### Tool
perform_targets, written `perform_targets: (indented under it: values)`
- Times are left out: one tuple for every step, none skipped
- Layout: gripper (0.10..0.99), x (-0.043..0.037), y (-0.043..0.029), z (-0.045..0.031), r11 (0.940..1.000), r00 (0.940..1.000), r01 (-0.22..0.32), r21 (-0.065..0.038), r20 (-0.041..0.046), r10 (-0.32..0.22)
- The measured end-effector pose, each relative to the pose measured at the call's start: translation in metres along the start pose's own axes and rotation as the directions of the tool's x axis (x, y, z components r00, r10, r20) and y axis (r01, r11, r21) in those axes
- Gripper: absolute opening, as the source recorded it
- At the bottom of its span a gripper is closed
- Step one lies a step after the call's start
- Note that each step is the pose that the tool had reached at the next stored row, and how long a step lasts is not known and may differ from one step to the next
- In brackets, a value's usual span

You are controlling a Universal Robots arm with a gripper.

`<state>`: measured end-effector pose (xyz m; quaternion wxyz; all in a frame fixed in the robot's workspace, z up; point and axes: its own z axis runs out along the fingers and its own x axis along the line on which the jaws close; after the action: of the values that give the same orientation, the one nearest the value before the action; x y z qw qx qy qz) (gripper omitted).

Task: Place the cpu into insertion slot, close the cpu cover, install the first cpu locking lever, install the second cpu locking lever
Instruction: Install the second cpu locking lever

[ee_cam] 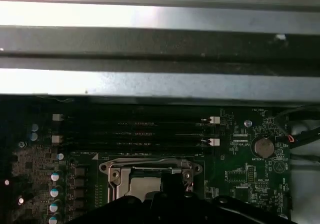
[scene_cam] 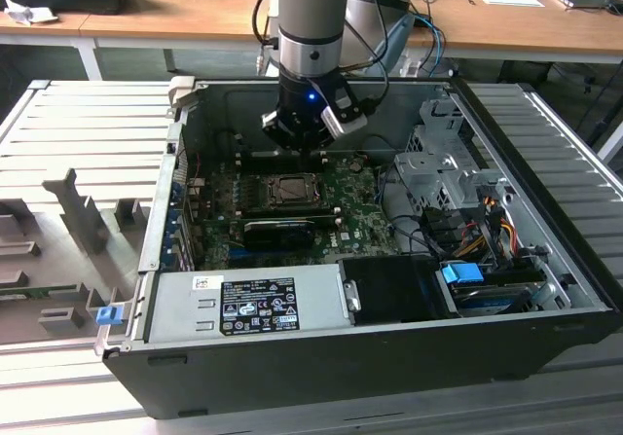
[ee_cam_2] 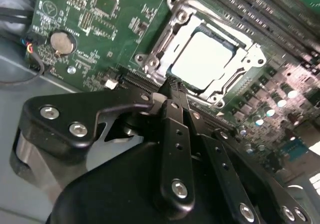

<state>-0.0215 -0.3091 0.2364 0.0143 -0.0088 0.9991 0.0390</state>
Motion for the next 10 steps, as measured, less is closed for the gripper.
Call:
perform_targets:
  values:
    - [0.106, 0.0000, -0.0007, -0.0018, 1.0000, 1.0000, 0.000, 0.000, -0.0001, 0.000]
    - [0.106, -0.0002, -0.0005, -0.0090, 1.0000, 1.0000, 0.000, 0.000, -0.0001, 0.000]
    - [0.106, -0.0004, -0.0001, -0.0138, 1.0000, 1.0000, 0.000, 0.000, 0.0000, 0.000]
    - [0.106, -0.0005, -0.0002, -0.0156, 1.0000, 1.0000, 0.000, 0.000, 0.0001, 0.000]
    - [0.106, -0.0005, -0.0008, -0.0160, 1.0000, 1.0000, 0.000, 0.000, 0.0000, 0.000]
    - [0.106, -0.0004, -0.0019, -0.0161, 1.0000, 1.0000, 0.000, 0.000, 0.0001, 0.000]
    - [0.106, -0.0004, -0.0036, -0.0162, 1.0000, 1.0000, 0.000, 0.000, 0.0000, 0.000]
    - [0.106, -0.0003, -0.0058, -0.0164, 1.0000, 1.0000, 0.000, 0.000, -0.0001, 0.000]
    - [0.106, -0.0002, -0.0097, -0.0167, 1.0000, 1.0000, 0.000, 0.000, 0.0000, 0.000]
    - [0.106, -0.0002, -0.0169, -0.0172, 1.0000, 1.0000, 0.000, 0.000, 0.0000, 0.000]
